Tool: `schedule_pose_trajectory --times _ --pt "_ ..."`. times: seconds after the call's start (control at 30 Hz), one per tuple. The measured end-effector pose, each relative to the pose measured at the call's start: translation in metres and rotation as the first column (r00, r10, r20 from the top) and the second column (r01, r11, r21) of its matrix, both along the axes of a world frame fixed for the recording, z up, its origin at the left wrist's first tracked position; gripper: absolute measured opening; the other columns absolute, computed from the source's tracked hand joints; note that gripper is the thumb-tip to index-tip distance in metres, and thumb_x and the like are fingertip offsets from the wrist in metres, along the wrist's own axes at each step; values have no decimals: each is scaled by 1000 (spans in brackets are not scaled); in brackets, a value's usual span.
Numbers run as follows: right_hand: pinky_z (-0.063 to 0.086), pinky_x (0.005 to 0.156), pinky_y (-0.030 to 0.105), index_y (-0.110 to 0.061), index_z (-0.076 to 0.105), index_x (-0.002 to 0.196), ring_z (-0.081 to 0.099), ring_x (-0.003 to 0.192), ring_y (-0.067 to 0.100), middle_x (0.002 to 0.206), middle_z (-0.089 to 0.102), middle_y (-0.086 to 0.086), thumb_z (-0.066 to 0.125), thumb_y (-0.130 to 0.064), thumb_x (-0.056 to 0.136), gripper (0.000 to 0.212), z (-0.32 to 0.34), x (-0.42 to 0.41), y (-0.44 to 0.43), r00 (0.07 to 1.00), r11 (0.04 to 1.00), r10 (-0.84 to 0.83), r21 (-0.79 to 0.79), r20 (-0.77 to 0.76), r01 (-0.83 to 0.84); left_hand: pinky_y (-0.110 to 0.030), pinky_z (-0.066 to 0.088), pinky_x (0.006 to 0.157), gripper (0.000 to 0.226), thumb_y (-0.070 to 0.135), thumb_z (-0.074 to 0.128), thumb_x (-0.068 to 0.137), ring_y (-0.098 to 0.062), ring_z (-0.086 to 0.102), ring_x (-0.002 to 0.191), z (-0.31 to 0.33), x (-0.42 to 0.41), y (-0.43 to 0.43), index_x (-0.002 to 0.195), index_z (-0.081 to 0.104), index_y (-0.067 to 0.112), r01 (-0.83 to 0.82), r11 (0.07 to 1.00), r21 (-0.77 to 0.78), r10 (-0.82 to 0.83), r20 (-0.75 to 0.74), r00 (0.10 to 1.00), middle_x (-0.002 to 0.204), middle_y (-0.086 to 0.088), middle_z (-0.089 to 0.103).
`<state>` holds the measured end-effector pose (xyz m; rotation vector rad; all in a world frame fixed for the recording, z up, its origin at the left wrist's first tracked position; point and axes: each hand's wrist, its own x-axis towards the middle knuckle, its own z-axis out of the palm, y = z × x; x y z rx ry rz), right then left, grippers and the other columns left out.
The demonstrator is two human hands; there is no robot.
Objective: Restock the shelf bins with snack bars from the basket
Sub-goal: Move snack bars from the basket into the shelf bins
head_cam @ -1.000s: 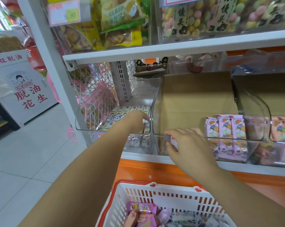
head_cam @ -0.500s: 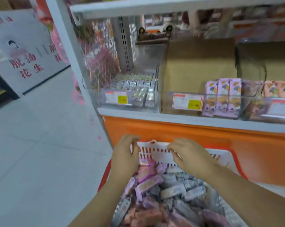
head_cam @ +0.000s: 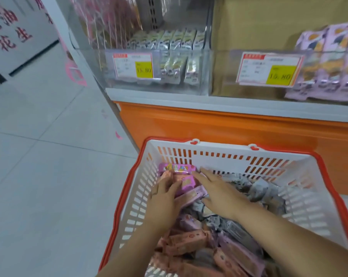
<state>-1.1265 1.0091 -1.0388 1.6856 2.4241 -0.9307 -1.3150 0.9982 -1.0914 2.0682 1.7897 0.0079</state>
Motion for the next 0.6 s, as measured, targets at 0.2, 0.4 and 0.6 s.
schedule_pose_trajectory --times 0.2,0.4,0.6 --pt "27 113 32 -24 26 148 22 141 22 154 25 -2 50 -17 97 57 -17 -23 6 998 996 58 65 23 -60 -48 23 114 83 73 6 75 -28 9 145 -1 -2 -9 146 30 37 52 999 14 -52 14 999 159 -3 11" --pt "44 83 30 -23 55 128 52 100 17 129 53 1 56 -22 92 35 5 -20 11 993 996 -92 7 -77 93 -45 20 115 72 76 32 81 -23 12 144 18 0 -8 144 33 41 21 996 -89 -13 94 995 156 0 16" --pt "46 77 29 -15 68 98 59 91 17 101 64 0 56 -30 91 21 86 10 22 955 973 -230 -50 -186 225 -35 45 95 54 62 45 78 -11 54 110 88 16 -10 125 57 38 67 996 -58 -35 434 900 121 11 59"
